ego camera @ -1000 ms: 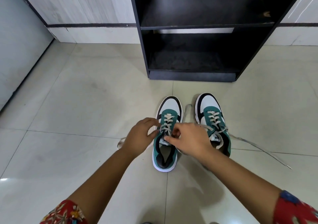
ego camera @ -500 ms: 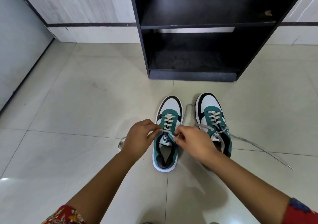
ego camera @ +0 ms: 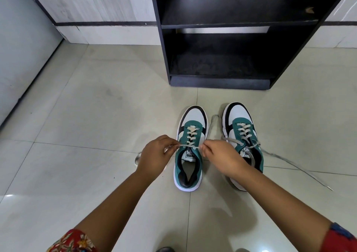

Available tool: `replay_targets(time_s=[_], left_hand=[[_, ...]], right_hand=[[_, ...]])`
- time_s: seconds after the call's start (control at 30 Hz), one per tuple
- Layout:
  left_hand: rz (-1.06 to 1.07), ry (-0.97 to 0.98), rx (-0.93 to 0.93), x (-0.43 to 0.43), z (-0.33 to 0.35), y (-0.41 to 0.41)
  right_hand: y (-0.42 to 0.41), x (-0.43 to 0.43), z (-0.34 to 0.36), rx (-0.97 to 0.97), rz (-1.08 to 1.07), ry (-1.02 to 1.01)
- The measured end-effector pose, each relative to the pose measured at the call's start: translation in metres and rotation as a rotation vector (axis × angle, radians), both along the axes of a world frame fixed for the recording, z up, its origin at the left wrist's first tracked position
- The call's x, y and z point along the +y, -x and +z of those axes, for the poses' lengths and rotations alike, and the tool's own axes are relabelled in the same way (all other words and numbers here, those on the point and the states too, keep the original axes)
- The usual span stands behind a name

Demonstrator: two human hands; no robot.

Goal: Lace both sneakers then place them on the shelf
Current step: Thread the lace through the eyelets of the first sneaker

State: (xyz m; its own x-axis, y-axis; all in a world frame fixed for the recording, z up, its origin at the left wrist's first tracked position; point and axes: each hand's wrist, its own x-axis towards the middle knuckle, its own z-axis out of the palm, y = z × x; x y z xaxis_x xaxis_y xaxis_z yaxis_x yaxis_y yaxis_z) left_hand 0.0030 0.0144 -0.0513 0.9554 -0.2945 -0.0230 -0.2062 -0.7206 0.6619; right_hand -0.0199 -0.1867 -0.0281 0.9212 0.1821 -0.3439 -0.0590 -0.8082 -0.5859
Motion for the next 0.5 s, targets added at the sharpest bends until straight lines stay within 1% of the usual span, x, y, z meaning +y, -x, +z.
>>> replay_targets(time_s=[0.17, 0.27, 0.5], left_hand=[[-0.009, -0.096, -0.1, 0.006, -0.008, 0.001], [-0.019, -0.087, -0.104, 0.007, -0.011, 0.002], [0.016, -0.078, -0.08, 0.008, -0.015, 0.004]], right_hand=[[0.012, -0.003, -0.01, -0.025, 0.005, 0.048], [0.015, -0.004, -0.013, -0.035, -0.026, -0.002], [0.016, -0.006, -0.018, 0.043, -0.116, -0.118]])
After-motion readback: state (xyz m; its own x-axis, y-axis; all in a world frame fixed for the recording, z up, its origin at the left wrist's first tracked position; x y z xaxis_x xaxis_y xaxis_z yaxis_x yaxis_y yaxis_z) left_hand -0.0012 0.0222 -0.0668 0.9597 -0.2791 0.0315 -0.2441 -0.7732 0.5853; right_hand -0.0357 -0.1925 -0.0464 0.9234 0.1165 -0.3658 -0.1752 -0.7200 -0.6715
